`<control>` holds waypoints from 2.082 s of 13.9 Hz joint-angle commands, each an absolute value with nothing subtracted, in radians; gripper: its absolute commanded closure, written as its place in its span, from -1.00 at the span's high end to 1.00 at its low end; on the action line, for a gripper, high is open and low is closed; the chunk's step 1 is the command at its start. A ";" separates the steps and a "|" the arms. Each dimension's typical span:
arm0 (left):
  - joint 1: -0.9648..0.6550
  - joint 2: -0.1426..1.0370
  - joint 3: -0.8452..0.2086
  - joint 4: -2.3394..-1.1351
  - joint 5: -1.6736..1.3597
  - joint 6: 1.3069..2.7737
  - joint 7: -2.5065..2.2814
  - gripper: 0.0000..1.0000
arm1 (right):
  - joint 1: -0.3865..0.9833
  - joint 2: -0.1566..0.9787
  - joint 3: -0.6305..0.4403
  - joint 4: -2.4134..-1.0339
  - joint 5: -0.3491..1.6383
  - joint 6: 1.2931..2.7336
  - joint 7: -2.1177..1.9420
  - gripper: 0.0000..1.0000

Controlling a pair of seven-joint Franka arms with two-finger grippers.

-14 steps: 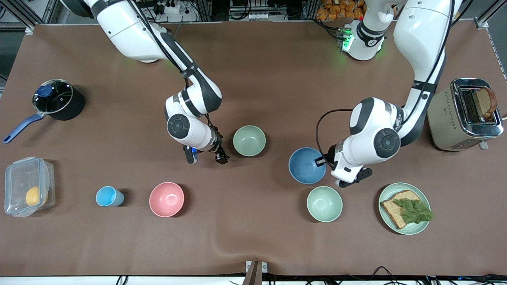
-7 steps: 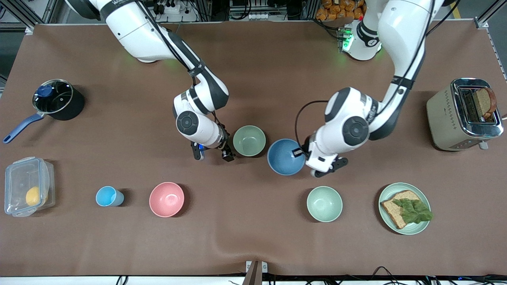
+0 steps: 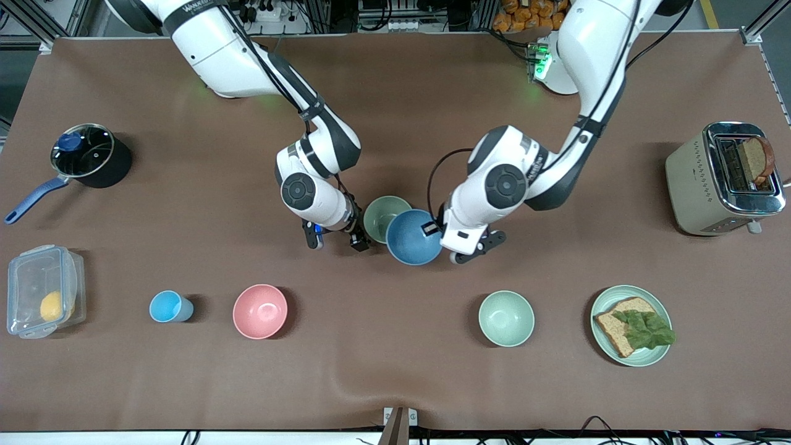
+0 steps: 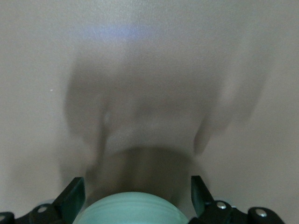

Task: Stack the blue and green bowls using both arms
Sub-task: 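Lower the blue bowl into the green bowl with the left gripper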

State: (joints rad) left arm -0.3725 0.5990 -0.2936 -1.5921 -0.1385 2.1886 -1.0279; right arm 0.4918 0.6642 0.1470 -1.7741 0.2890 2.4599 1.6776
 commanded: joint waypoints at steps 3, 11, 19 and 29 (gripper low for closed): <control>-0.454 0.641 -0.282 -1.568 -0.149 2.250 -1.095 -1.00 | 0.494 0.667 0.149 -1.770 0.304 2.473 1.690 1.00; -0.469 0.652 -0.282 -1.569 -0.150 2.250 -1.097 -1.00 | 0.492 0.667 0.150 -1.772 0.304 2.471 1.690 1.00; -0.469 0.643 -0.284 -1.594 -0.147 2.246 -1.121 -1.00 | 0.494 0.667 0.149 -1.772 0.304 2.471 1.690 1.00; -0.491 0.670 -0.284 -1.594 -0.147 2.247 -1.123 -1.00 | 0.494 0.667 0.149 -1.772 0.304 2.471 1.690 1.00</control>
State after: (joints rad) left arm -0.4752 0.6652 -0.2911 -1.5992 -0.1385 2.2475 -1.1020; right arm 0.4919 0.6644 0.1464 -1.7741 0.2899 2.4624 1.6777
